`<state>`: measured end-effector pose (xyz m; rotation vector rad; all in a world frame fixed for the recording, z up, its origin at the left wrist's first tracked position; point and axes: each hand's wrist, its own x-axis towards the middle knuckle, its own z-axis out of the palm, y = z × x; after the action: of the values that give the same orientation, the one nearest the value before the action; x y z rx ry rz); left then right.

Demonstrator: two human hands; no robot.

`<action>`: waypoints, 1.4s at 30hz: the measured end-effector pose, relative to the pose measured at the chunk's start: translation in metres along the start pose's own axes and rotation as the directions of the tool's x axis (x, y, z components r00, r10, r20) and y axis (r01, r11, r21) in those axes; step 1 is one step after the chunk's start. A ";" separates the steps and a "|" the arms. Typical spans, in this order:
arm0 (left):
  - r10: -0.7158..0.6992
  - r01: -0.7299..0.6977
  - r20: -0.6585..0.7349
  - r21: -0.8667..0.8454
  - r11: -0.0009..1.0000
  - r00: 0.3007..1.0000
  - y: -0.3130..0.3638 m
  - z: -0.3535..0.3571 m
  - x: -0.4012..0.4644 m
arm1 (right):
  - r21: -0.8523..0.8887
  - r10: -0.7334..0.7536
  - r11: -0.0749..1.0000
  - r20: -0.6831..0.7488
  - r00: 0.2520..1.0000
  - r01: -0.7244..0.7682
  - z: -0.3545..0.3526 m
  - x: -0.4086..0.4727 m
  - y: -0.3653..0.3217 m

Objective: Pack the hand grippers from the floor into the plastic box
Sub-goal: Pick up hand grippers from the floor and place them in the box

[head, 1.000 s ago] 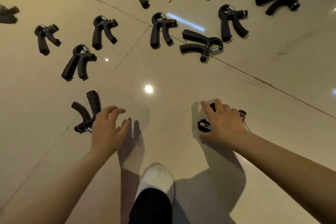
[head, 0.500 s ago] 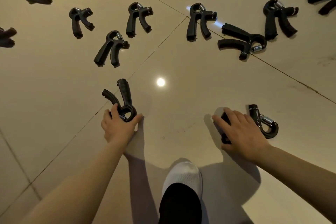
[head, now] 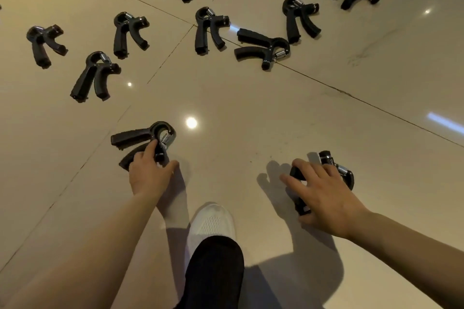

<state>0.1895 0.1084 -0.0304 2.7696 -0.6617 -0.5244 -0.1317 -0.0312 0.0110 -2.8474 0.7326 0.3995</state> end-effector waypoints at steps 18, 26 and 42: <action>0.548 -0.538 0.008 0.202 0.818 0.836 0.041 0.052 -0.101 | 0.045 0.117 0.992 0.025 0.993 -0.118 0.058 -0.089 -0.028; 0.205 -0.192 0.147 -0.099 0.976 0.968 0.039 0.049 -0.089 | 0.041 0.138 0.989 0.059 0.989 -0.140 0.056 -0.093 -0.017; 0.602 -0.520 0.178 -0.354 0.777 0.779 0.130 0.042 -0.139 | 0.161 0.292 0.946 -0.049 0.955 -0.281 0.011 -0.136 0.012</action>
<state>0.0072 0.0554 0.0125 2.0807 -1.3148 -0.8015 -0.2546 0.0214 0.0403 -2.6277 1.1467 0.2665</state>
